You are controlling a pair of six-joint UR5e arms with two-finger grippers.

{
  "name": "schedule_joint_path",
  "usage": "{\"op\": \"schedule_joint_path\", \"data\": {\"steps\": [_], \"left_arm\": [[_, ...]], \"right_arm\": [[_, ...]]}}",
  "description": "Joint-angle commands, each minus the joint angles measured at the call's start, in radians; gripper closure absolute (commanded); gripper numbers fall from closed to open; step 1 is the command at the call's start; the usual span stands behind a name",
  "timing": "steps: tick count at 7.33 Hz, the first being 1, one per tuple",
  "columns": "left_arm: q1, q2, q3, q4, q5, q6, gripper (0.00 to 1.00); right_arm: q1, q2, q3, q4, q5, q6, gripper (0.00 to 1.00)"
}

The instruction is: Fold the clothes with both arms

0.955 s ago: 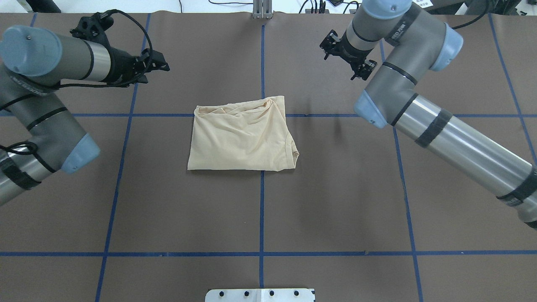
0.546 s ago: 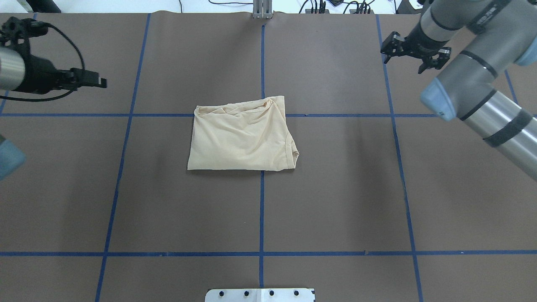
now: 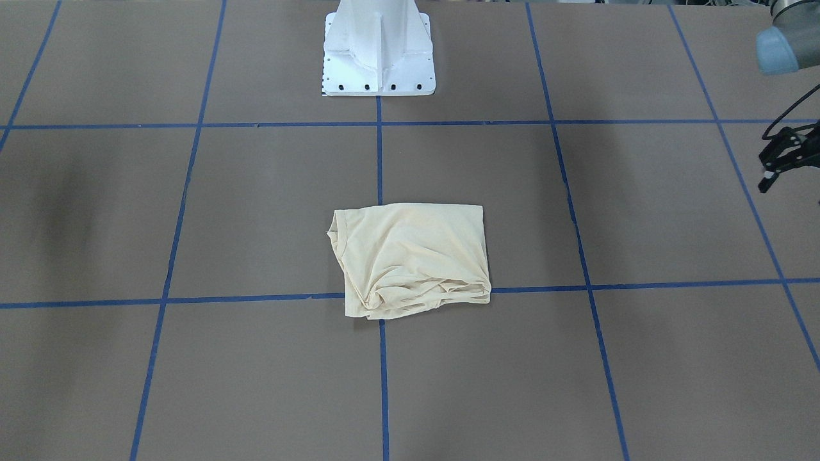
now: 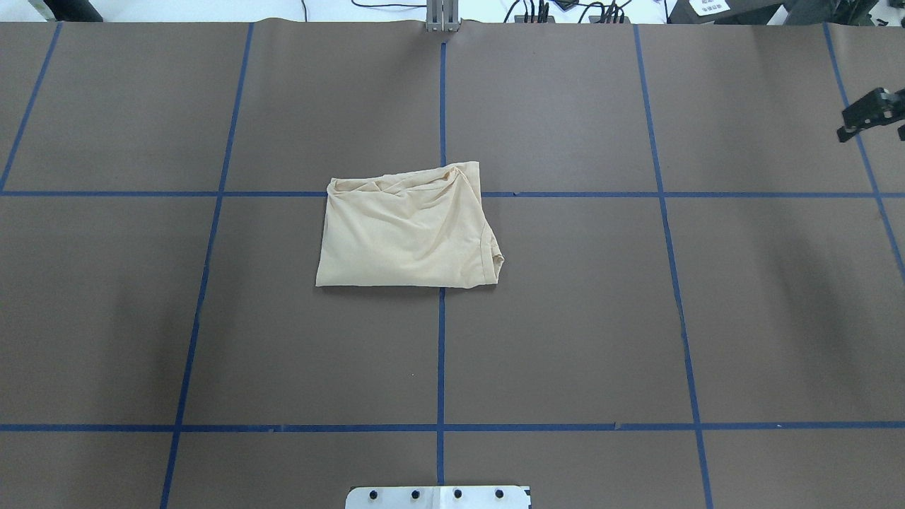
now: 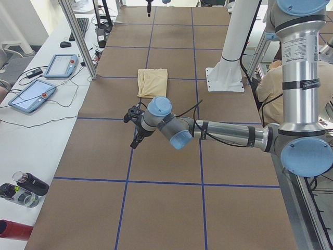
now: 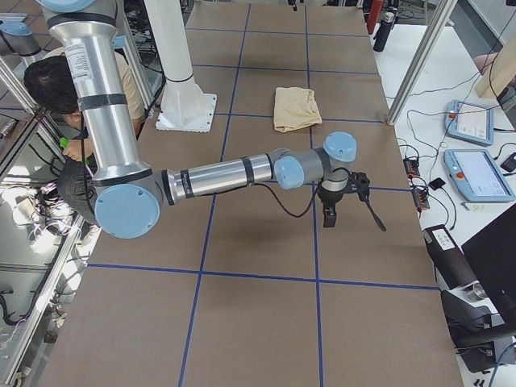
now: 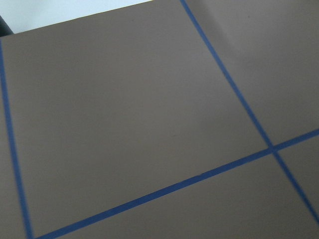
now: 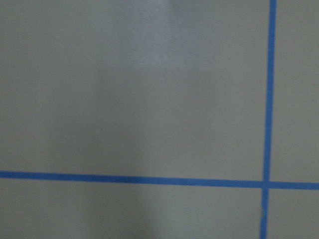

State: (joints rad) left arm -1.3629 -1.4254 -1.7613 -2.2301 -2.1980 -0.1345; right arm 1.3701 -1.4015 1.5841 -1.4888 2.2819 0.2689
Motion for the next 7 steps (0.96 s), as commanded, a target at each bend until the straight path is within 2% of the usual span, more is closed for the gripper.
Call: {"op": "schedule_joint_path", "data": {"steps": [1, 2, 3, 4, 6, 7], "left_arm": [[-0.173, 0.028, -0.004, 0.247, -0.096, 0.316, 0.0], [-0.201, 0.026, -0.018, 0.31, -0.13, 0.335, 0.01], [-0.202, 0.02, -0.024, 0.332, -0.131, 0.326, 0.0], [-0.203, 0.02, -0.065, 0.41, -0.131, 0.325, 0.0], [-0.205, 0.022, -0.163, 0.568, -0.12, 0.281, 0.0], [-0.205, 0.029, -0.144, 0.563, -0.127, 0.277, 0.0]], "right_arm": [[0.111, -0.06, 0.0, -0.126, 0.03, -0.309, 0.0], [0.116, -0.035, 0.008, -0.224, 0.028, -0.359, 0.0], [0.119, -0.028, 0.045, -0.278, 0.025, -0.359, 0.0], [0.125, -0.015, 0.057, -0.315, 0.024, -0.361, 0.0], [0.132, -0.033, 0.069, -0.324, 0.018, -0.361, 0.0], [0.135, -0.068, 0.094, -0.318, 0.028, -0.359, 0.0]]}}
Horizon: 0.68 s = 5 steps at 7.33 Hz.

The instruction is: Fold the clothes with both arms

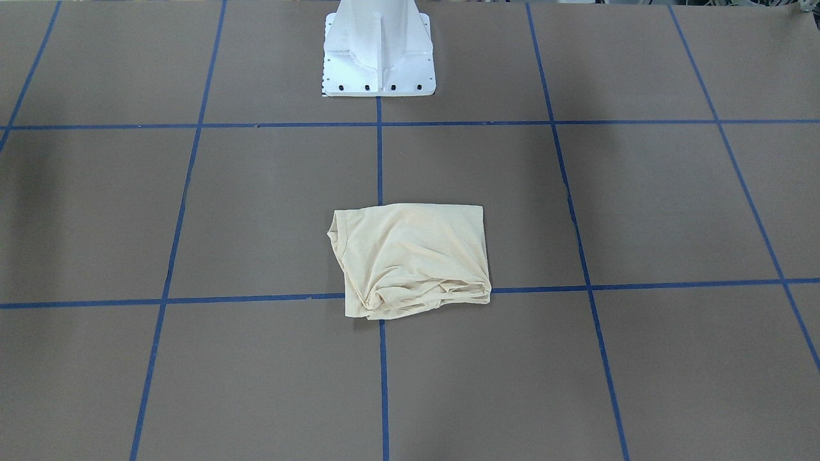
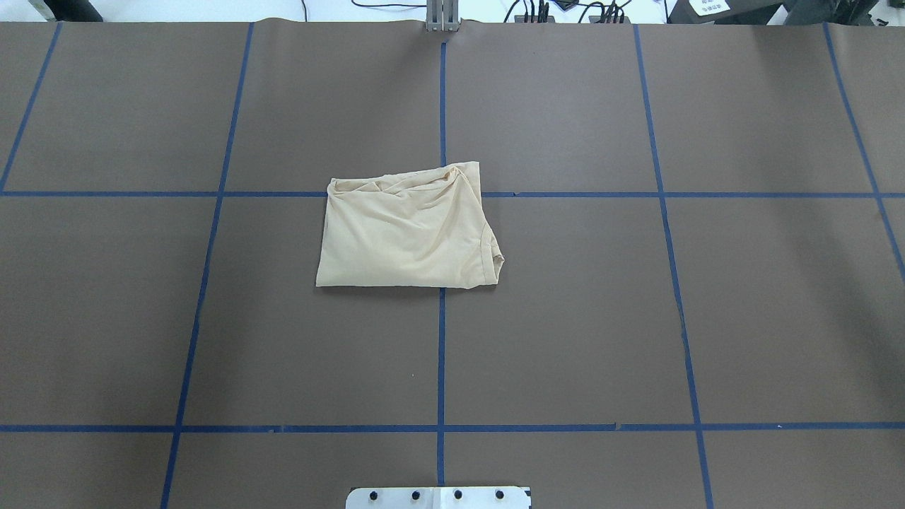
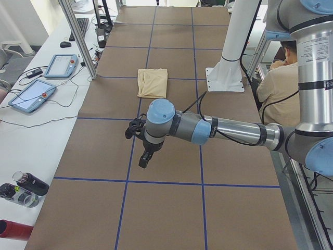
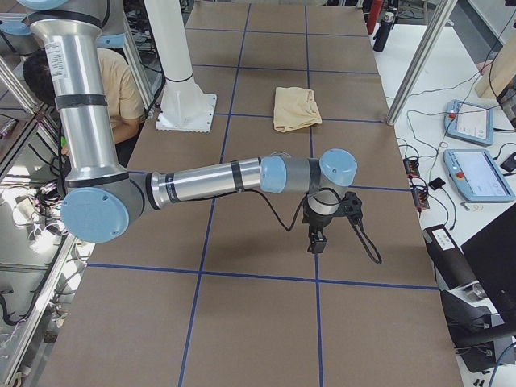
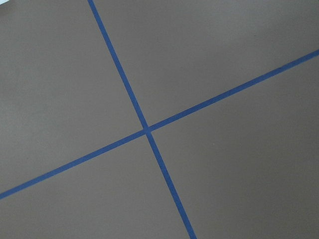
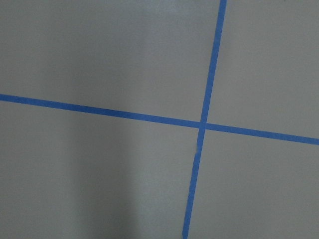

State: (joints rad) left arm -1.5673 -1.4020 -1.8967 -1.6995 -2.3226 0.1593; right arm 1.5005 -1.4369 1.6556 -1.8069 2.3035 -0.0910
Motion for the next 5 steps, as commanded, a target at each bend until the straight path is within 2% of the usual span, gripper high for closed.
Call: {"op": "schedule_joint_path", "data": {"steps": [1, 2, 3, 5], "left_arm": [[0.0, 0.002, 0.007, 0.011, 0.0, -0.018, 0.0], [0.0, -0.003, 0.014, 0.005, -0.004, -0.017, 0.0], [0.001, -0.02, 0.027, 0.004, -0.004, -0.018, 0.0], [-0.002, -0.006, 0.024, 0.003, -0.009, -0.012, 0.0]], "right_arm": [[0.01, -0.09, 0.053, 0.007, 0.004, -0.002, 0.0], [0.012, -0.173, 0.16, 0.006, -0.005, -0.001, 0.0], [0.012, -0.227, 0.209, 0.008, -0.007, 0.005, 0.0], [0.011, -0.22, 0.21, 0.006, -0.006, 0.013, 0.0]]}}
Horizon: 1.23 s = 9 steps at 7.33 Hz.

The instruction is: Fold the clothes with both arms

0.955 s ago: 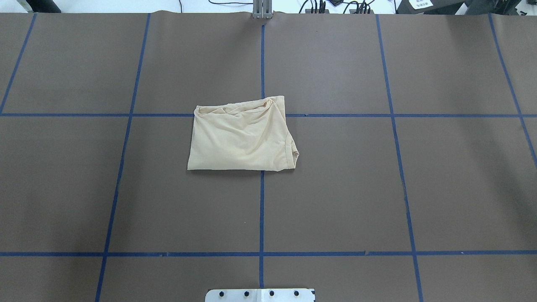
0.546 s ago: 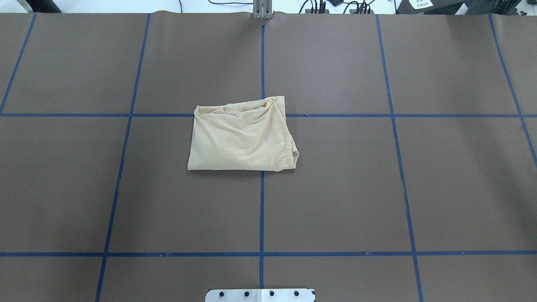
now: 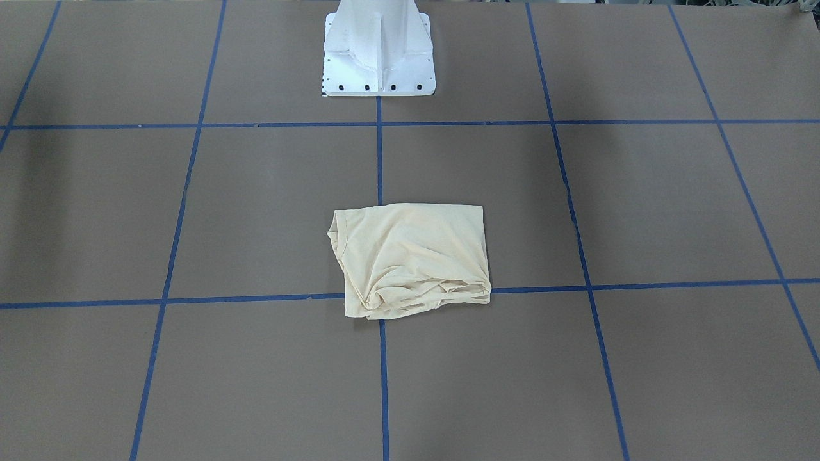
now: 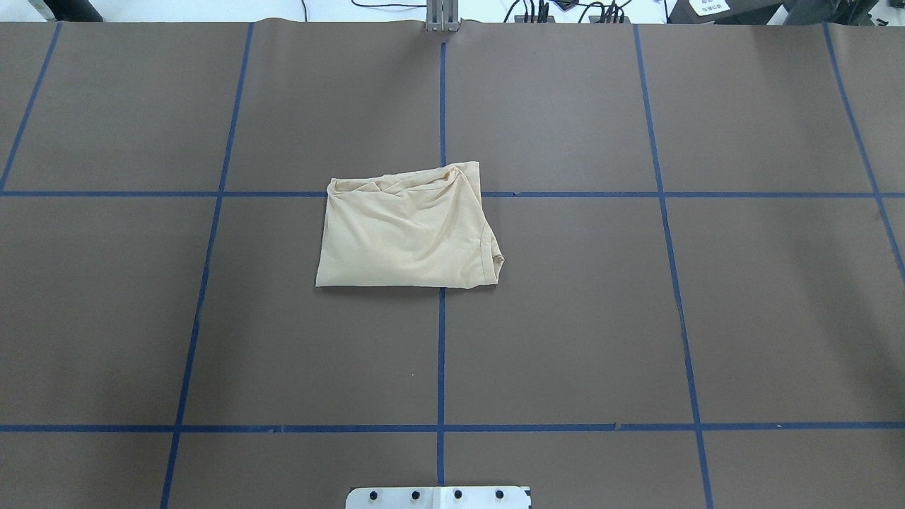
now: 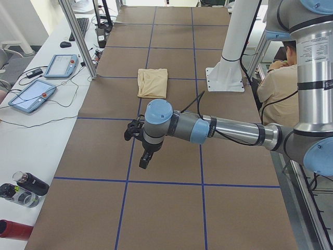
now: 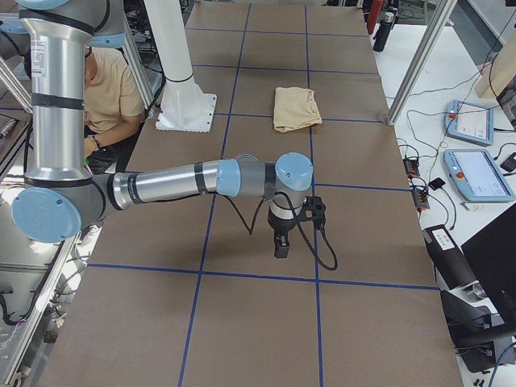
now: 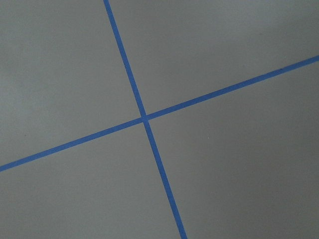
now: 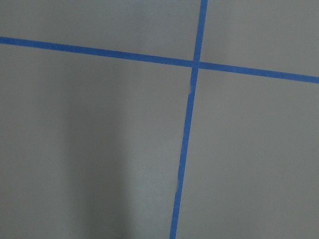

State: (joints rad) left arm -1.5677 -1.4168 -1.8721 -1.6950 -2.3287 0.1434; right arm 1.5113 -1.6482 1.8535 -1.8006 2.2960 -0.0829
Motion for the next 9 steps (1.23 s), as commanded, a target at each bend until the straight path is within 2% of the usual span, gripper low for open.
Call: {"op": "schedule_joint_path", "data": {"steps": [1, 4, 9], "left_arm": [[-0.002, 0.012, -0.015, 0.0, -0.003, -0.002, 0.0], [-0.002, 0.019, -0.045, 0.003, -0.031, -0.03, 0.0], [0.002, -0.03, -0.004, -0.003, -0.024, -0.021, 0.0]], "right_arm": [[0.0, -0.004, -0.008, 0.0, 0.0, 0.005, 0.0], [0.0, -0.015, -0.004, 0.0, -0.001, 0.005, 0.0], [0.0, -0.001, -0.005, 0.0, 0.002, 0.005, 0.0]]}}
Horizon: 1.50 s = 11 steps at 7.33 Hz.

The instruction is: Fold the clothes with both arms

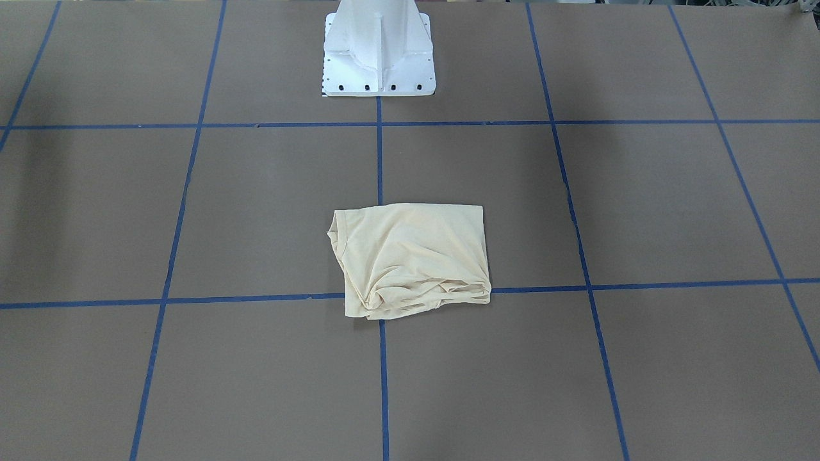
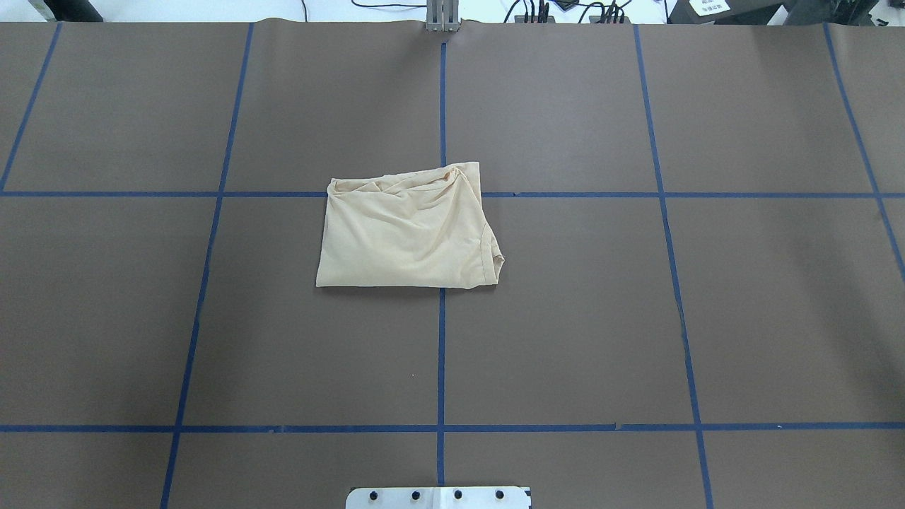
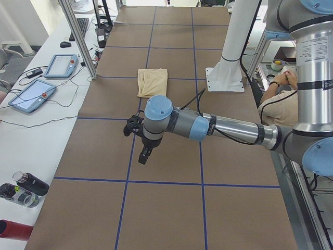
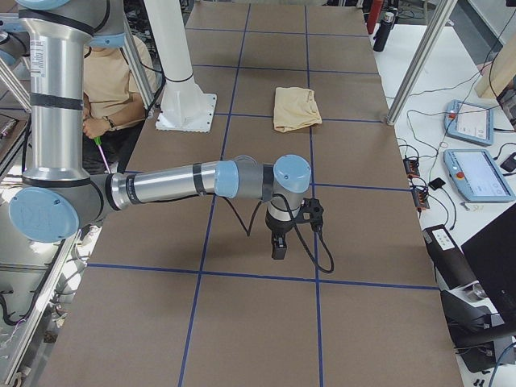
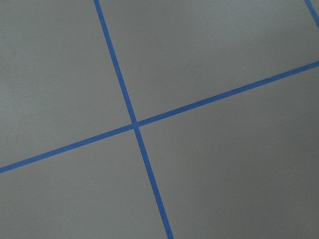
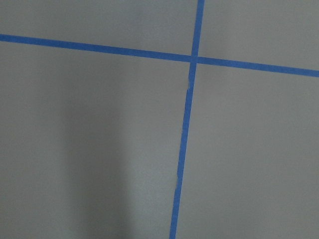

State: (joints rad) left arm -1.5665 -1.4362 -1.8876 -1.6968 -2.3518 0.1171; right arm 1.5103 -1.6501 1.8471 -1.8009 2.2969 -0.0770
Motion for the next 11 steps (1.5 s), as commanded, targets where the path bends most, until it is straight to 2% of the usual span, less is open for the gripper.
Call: {"op": "schedule_joint_path", "data": {"steps": [1, 3, 7, 9, 11], "left_arm": [[0.0, -0.012, 0.013, -0.001, -0.007, 0.009, 0.0], [0.0, -0.012, 0.008, -0.007, -0.01, 0.007, 0.0], [-0.001, -0.009, 0.004, -0.009, -0.009, -0.001, 0.0], [0.0, -0.013, 0.068, -0.027, -0.01, 0.001, 0.0], [0.0, -0.012, 0.08, -0.067, -0.009, -0.001, 0.0]], "right_arm": [[0.001, 0.003, 0.007, 0.0, 0.01, 0.0, 0.0], [0.001, 0.007, 0.006, 0.0, 0.065, 0.0, 0.0], [0.001, 0.003, 0.01, 0.0, 0.016, -0.001, 0.0], [0.001, 0.004, 0.007, 0.0, 0.024, 0.002, 0.0], [0.001, 0.004, 0.007, 0.0, 0.026, 0.002, 0.0]]}}
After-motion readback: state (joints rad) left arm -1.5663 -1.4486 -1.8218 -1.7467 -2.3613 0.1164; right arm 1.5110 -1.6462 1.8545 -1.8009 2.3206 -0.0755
